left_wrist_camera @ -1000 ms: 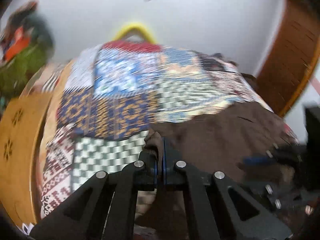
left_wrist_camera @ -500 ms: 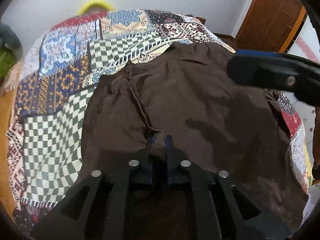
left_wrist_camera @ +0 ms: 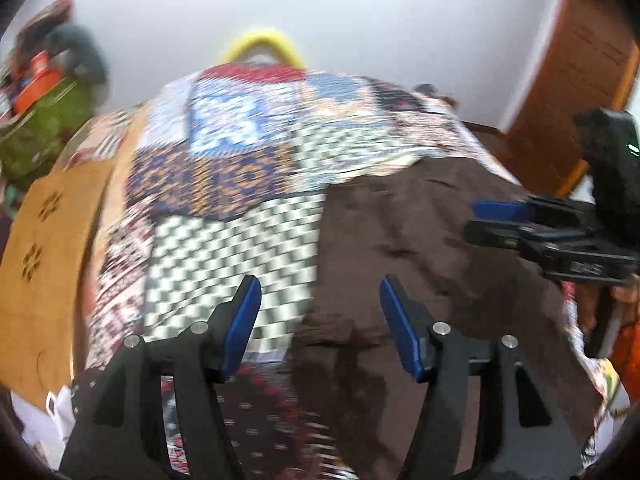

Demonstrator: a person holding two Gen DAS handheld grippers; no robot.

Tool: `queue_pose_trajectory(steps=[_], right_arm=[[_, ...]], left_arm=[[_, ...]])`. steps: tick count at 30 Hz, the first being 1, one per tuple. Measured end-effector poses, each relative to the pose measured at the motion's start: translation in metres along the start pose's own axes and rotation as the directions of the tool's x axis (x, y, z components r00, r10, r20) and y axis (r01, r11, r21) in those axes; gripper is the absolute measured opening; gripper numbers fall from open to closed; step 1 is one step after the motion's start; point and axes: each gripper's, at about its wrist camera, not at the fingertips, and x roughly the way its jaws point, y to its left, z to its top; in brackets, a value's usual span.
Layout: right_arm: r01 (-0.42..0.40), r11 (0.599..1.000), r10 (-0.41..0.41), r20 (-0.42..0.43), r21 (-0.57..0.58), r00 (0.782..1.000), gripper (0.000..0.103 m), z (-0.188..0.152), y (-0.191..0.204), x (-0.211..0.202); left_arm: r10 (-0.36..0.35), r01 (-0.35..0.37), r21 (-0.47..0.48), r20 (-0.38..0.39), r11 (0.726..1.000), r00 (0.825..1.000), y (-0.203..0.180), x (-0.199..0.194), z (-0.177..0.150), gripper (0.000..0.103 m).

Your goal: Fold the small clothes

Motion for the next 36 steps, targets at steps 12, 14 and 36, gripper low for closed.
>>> queue_pose_trajectory(steps=[12,14,36], right_arm=[[0.031,0.999,-0.031,-0.097,0.007,0.995,0.033,0.031,-0.004,0.091],[0.024,1.000,-0.023,-0.112,0.011,0.993,0.016,0.034,-0.005,0.103],[0.023,0.999,-0.028,-0.103,-0.047,0.994,0.028,0.017,0.010,0.068]], left_arm=[[-0.022,0.028,0.054,-0.108,0.998,0.994,0.001,0.061,-0.034,0.061],[-0.023,0.031,0.070,-0.112,0.997,0.993,0.000,0.063,-0.040,0.061],[-0.007,0.006,-0.020,-0.017,1.000,1.000,0.011,0.016,-0.042,0.062]])
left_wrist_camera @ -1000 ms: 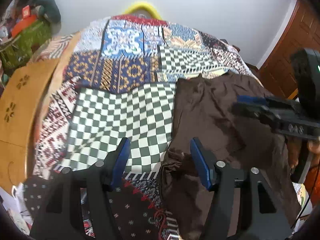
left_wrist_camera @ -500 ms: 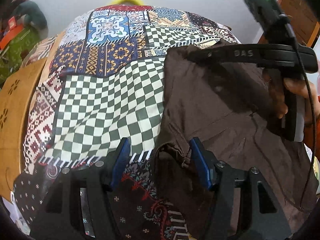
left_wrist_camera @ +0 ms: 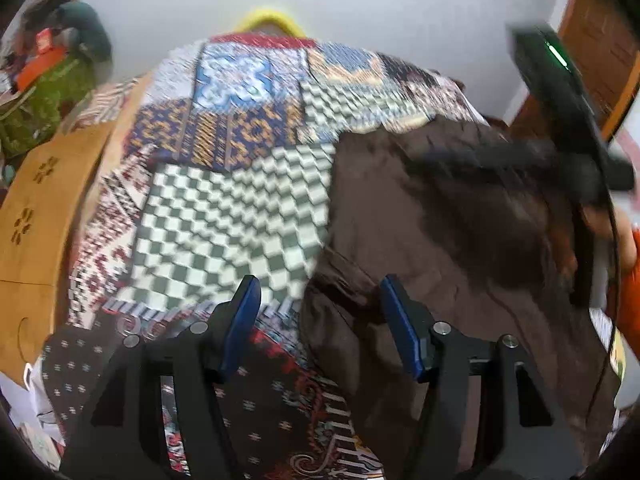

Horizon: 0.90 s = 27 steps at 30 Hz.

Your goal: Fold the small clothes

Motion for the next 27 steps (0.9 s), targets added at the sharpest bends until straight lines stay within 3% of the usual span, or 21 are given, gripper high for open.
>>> queue_pose_trajectory(steps=[2,7,9,10,16,20,22,27], right_arm=[[-0.012,1.000,0.012,-0.002,-0.009,1.000,0.037,-0.013,0.004,-0.008],[-0.091,0.996,0.090,-0.065,-0.018,0.994,0.037,-0.035,0.008,-0.003],[-0.072,0.996,0.070,-0.051,-0.057,0.996,0.024,-0.039,0.014,-0.003],[-0.064,0.995,0.061,-0.051,-0.072,0.997,0.006,-0.039,0.016,-0.003],[-0.033,0.997,0.033,0.003,-0.073,0.999,0.004,-0.031,0.006,-0.013],[0.037,0.998,-0.037,-0.005,-0.054,0.999,0.004,-0.028,-0.011,-0.010],[0.058,0.997,-0.059,-0.018,-0.055,0.998,0.000,-0.031,-0.018,-0.004],[0.023,1.000,-0.023,0.002,-0.001,1.000,0.000,-0.035,-0.028,-0.010]], left_arm=[[0.013,-0.013,-0.031,0.012,0.999,1.000,0.008,-0.002,0.005,0.062],[0.060,-0.062,-0.086,-0.024,0.994,0.998,0.025,0.015,0.008,0.062],[0.053,-0.058,-0.095,-0.047,0.994,0.997,0.027,0.023,0.005,0.062],[0.044,-0.050,-0.099,-0.059,0.994,0.997,0.026,0.027,0.004,0.062],[-0.010,0.004,-0.068,-0.086,0.998,0.996,0.008,0.032,-0.003,0.062],[0.044,-0.046,-0.019,-0.111,0.999,0.993,-0.004,0.044,-0.010,0.063],[0.044,-0.048,-0.033,-0.106,0.998,0.993,-0.001,0.046,-0.013,0.066],[0.027,-0.038,-0.094,-0.112,0.995,0.993,0.011,0.037,-0.018,0.067]])
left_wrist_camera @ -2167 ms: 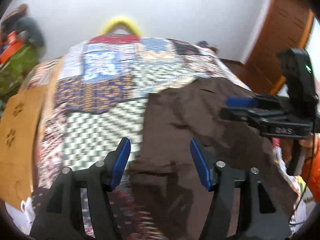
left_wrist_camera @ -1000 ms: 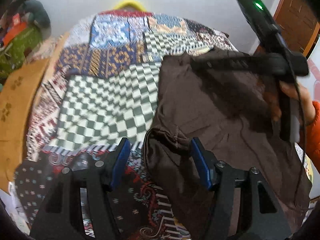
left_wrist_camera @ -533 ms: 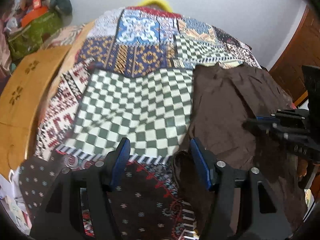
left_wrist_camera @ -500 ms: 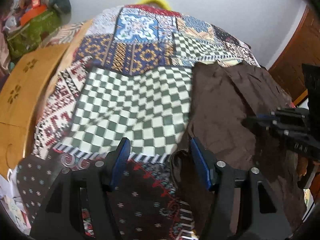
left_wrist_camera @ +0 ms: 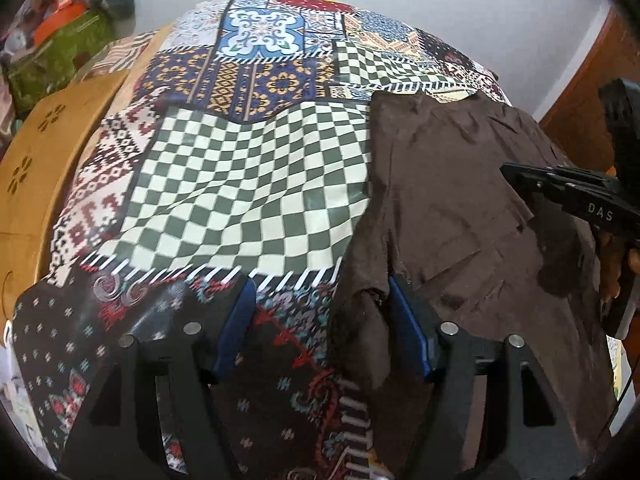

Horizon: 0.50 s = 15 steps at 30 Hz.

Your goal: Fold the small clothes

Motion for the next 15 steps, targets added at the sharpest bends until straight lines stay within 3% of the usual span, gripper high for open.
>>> queue_pose_trajectory(steps=[1,6,12,14,15], right_arm=[[-0.002,1.000,0.002,0.004,0.008,1.000,0.005,-0.001,-0.001,-0.004],[0.006,1.000,-0.006,0.041,0.019,0.999,0.008,-0.008,0.000,-0.036],[0.001,0.998,-0.011,0.164,0.062,0.986,0.034,-0.018,-0.013,-0.095],[0.009,0.995,-0.028,0.209,0.095,0.978,0.045,-0.026,-0.026,-0.118],[0.013,0.994,-0.036,0.219,0.104,0.975,0.045,-0.027,-0.029,-0.123]], left_arm=[[0.010,-0.010,0.003,0.004,1.000,1.000,-0.001,-0.005,-0.001,0.067],[0.054,-0.057,0.058,0.055,0.997,0.997,-0.017,-0.035,0.001,0.066],[0.039,-0.052,0.091,0.137,0.994,0.990,-0.045,-0.071,0.016,0.069],[0.020,-0.037,0.100,0.164,0.994,0.986,-0.055,-0.079,0.024,0.077],[0.012,-0.031,0.104,0.177,0.994,0.984,-0.062,-0.083,0.028,0.080]])
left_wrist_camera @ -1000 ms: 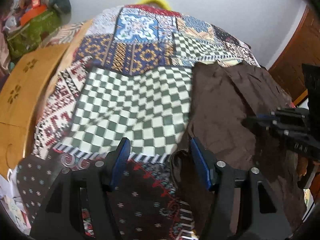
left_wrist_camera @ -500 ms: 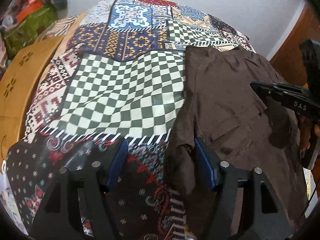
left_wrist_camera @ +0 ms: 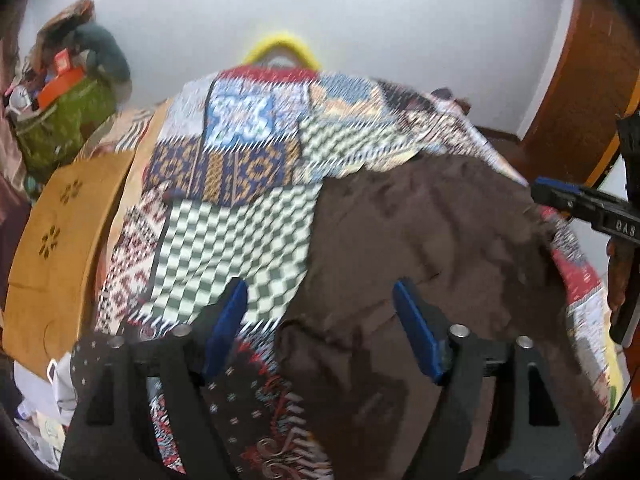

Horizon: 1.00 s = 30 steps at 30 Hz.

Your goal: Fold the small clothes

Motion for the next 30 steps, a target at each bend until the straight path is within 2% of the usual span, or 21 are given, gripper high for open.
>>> queue_pose_trajectory(steps=[2,7,14,17,20,28,30], right_arm=[[0.028,1.000,-0.028,0.023,0.015,0.999,0.045,-0.002,-0.014,-0.017],[0.117,0.992,-0.119,0.046,0.044,0.992,0.045,-0.011,-0.054,-0.044],[0.225,0.962,-0.228,-0.002,0.155,0.974,0.045,-0.031,-0.128,-0.043],[0.227,0.951,-0.224,-0.040,0.212,0.974,0.045,-0.035,-0.154,-0.032],[0.225,0.942,-0.219,-0.054,0.249,0.974,0.045,-0.034,-0.173,-0.020],[0.258,0.925,-0.242,-0.090,0.280,0.966,0.045,-0.025,-0.194,0.013],[0.232,0.916,-0.221,-0.071,0.326,0.973,0.035,-0.029,-0.199,0.014]], left_arm=[[-0.014,0.014,-0.008,0.022,1.000,1.000,-0.008,-0.003,0.010,0.085],[-0.032,0.033,-0.018,0.034,0.999,0.999,-0.032,0.004,0.031,0.088],[-0.011,0.011,0.006,-0.017,1.000,1.000,-0.061,0.052,0.050,0.088],[-0.019,0.020,0.004,-0.055,1.000,0.998,-0.063,0.075,0.049,0.088],[0.004,-0.003,0.014,-0.095,1.000,0.995,-0.063,0.100,0.044,0.088],[-0.016,0.016,-0.004,-0.151,1.000,0.988,-0.056,0.131,0.032,0.088],[-0.011,0.013,0.010,-0.149,1.000,0.989,-0.057,0.131,0.030,0.088]])
